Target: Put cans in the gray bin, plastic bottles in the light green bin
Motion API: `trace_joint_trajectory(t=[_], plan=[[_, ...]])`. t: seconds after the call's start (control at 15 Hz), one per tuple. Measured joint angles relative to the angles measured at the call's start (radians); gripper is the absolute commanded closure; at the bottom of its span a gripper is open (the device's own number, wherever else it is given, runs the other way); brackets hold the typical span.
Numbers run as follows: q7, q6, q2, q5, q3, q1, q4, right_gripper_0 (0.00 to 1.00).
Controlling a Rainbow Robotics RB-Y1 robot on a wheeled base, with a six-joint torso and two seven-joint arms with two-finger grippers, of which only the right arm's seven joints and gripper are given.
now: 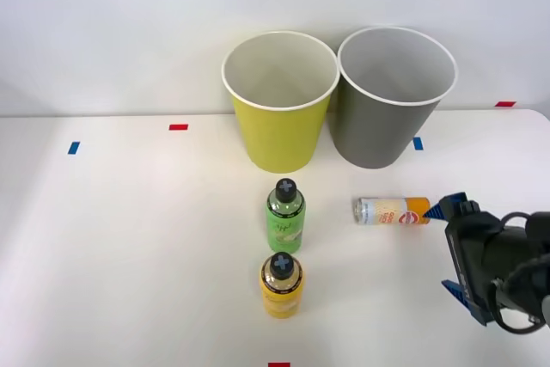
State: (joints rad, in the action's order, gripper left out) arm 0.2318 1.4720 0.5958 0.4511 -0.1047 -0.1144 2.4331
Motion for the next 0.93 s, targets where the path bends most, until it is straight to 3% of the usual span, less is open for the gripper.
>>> trace_joint_trajectory(t=[0.33,0.67,0.93], plan=[[0.053,0.001,0.007,-0.011,-0.048,0.111,-0.111,0.0],[0.25,0.018,0.003,-0.059,-0.16,0.295,-0.287,0.0],[0.267,0.11,-0.003,-0.046,-0.17,0.363,-0.349,0.0]])
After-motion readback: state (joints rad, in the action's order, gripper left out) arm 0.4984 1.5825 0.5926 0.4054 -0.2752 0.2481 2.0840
